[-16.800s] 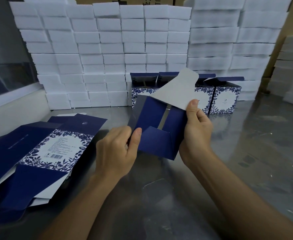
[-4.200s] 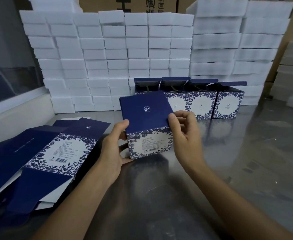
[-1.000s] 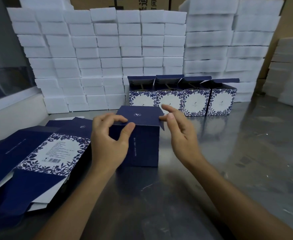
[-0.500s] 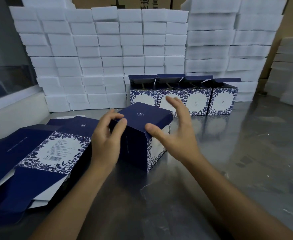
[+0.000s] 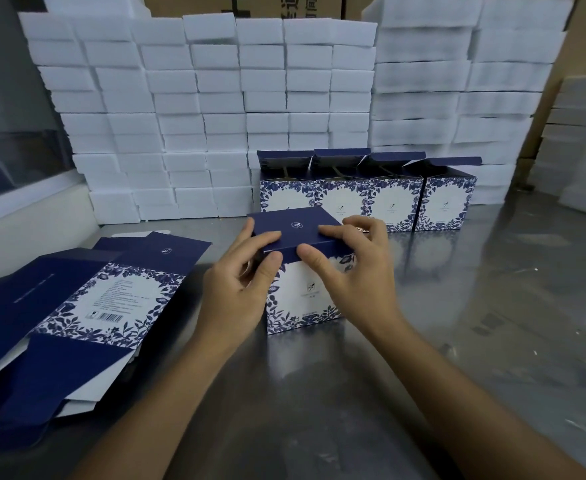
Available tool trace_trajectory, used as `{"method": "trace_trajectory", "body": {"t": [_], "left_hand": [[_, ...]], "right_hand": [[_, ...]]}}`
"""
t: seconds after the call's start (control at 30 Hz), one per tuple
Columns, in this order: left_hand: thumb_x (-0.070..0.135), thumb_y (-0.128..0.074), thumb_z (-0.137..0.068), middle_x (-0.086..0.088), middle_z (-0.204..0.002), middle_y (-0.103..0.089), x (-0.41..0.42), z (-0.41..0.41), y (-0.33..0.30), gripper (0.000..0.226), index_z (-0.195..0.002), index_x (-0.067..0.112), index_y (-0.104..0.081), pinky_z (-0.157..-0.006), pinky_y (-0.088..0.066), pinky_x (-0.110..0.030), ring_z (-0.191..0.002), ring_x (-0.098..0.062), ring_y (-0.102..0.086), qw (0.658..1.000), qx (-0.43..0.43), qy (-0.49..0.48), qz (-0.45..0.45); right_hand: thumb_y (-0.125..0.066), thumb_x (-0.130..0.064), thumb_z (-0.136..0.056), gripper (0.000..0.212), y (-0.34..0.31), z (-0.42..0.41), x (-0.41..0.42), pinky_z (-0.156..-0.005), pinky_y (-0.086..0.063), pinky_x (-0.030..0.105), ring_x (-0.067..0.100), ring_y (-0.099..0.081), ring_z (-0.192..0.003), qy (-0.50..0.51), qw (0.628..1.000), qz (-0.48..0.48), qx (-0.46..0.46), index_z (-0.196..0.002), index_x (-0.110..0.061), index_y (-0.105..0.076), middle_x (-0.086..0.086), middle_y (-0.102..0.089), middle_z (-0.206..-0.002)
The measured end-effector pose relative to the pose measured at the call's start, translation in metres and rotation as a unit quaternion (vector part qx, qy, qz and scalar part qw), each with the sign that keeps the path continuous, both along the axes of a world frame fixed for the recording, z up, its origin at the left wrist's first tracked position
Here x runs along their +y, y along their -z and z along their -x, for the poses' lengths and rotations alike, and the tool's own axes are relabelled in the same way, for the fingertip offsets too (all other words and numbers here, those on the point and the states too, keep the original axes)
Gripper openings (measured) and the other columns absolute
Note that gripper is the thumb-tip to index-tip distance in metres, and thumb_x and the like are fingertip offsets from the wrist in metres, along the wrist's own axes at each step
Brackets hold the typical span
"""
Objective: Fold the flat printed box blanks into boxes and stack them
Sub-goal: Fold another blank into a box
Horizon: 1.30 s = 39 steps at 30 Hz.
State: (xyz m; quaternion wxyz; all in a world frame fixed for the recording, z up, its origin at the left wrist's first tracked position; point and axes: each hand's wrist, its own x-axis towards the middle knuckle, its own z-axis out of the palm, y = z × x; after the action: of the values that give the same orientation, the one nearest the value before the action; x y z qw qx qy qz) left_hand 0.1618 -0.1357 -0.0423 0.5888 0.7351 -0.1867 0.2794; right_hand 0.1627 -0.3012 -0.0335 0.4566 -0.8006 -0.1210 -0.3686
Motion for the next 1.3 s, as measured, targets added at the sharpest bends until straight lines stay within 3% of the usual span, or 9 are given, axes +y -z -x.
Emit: {"method": "trace_trajectory", "body": {"t": [0.07,0.13,0.33,0.57,0.8,1.03,1.17,1.3], "left_hand": [[0.012,-0.066,-0.091,0.000,-0.141,-0.051,0.000,0.000,0.000,0.027,-0.110,0.031,-0.066,-0.085,-0.045,-0.005,-0.112,0.022,-0.050,0.998,-0.039,-0.042,-0.024],[0.011,-0.067,-0.090,0.000,-0.130,-0.059,-0.001,0.000,0.000,0.023,-0.109,0.025,-0.068,-0.082,-0.049,-0.007,-0.113,0.014,-0.054,0.994,-0.076,-0.071,-0.033],[0.006,-0.068,-0.090,-0.001,-0.114,-0.064,-0.004,0.001,-0.002,0.011,-0.100,0.009,-0.073,-0.077,-0.058,-0.026,-0.105,0.004,-0.060,0.989,-0.105,-0.094,-0.045],[0.007,-0.066,-0.090,0.005,-0.109,-0.063,-0.006,0.003,-0.003,0.009,-0.095,0.010,-0.073,-0.073,-0.059,-0.033,-0.102,0.002,-0.060,0.990,-0.103,-0.090,-0.041],[0.003,-0.067,-0.090,0.006,-0.107,-0.063,-0.003,0.001,-0.006,0.012,-0.094,0.012,-0.073,-0.071,-0.057,-0.026,-0.102,0.007,-0.058,0.990,-0.095,-0.099,-0.044],[0.001,-0.067,-0.089,0.000,-0.110,-0.065,-0.001,-0.001,-0.006,0.016,-0.093,0.016,-0.071,-0.073,-0.055,-0.020,-0.105,0.002,-0.059,0.991,-0.091,-0.089,-0.040],[0.004,-0.064,-0.090,0.007,-0.108,-0.063,0.007,-0.007,-0.004,0.017,-0.094,0.019,-0.069,-0.088,-0.055,-0.037,-0.108,-0.012,-0.063,0.991,-0.099,-0.082,-0.038],[0.014,-0.061,-0.088,0.013,-0.109,-0.062,0.008,-0.010,-0.002,0.013,-0.094,0.023,-0.067,-0.092,-0.054,-0.043,-0.109,-0.012,-0.063,0.992,-0.098,-0.074,-0.026]], "right_hand": [[-0.077,-0.036,-0.086,0.027,-0.002,0.002,0.003,-0.102,-0.041,0.036,0.024,-0.049,-0.122,0.034,0.996,0.063,-0.058,-0.106,-0.018,-0.077,0.009,-0.052,-0.130],[-0.073,-0.032,-0.089,0.020,-0.001,0.003,0.009,-0.098,-0.042,0.049,0.027,-0.056,-0.116,0.047,0.986,0.121,-0.102,-0.105,-0.021,-0.078,0.005,-0.061,-0.125],[-0.072,-0.021,-0.091,0.013,0.002,0.000,0.016,-0.082,-0.048,0.055,0.026,-0.065,-0.098,-0.010,0.988,0.105,-0.113,-0.099,-0.014,-0.078,0.003,-0.069,-0.101],[-0.072,-0.023,-0.090,0.014,0.003,-0.003,0.014,-0.080,-0.050,0.053,0.026,-0.063,-0.097,-0.014,0.989,0.094,-0.114,-0.099,-0.013,-0.078,0.003,-0.068,-0.100],[-0.074,-0.015,-0.088,0.015,0.004,-0.007,0.004,-0.081,-0.053,0.038,0.028,-0.062,-0.098,0.000,0.989,0.084,-0.124,-0.099,-0.005,-0.077,0.009,-0.067,-0.102],[-0.079,-0.011,-0.084,0.010,0.001,-0.008,0.003,-0.082,-0.052,0.031,0.025,-0.066,-0.092,-0.011,0.993,0.037,-0.114,-0.089,-0.003,-0.075,0.006,-0.070,-0.096],[-0.074,-0.010,-0.089,0.013,0.004,-0.009,-0.002,-0.091,-0.052,0.027,0.021,-0.067,-0.099,-0.001,0.995,0.024,-0.095,-0.097,0.000,-0.075,0.011,-0.070,-0.109],[-0.075,-0.009,-0.088,0.011,0.003,-0.011,-0.004,-0.089,-0.051,0.023,0.017,-0.065,-0.097,-0.006,0.997,0.007,-0.079,-0.094,0.001,-0.074,0.011,-0.069,-0.108]]}}
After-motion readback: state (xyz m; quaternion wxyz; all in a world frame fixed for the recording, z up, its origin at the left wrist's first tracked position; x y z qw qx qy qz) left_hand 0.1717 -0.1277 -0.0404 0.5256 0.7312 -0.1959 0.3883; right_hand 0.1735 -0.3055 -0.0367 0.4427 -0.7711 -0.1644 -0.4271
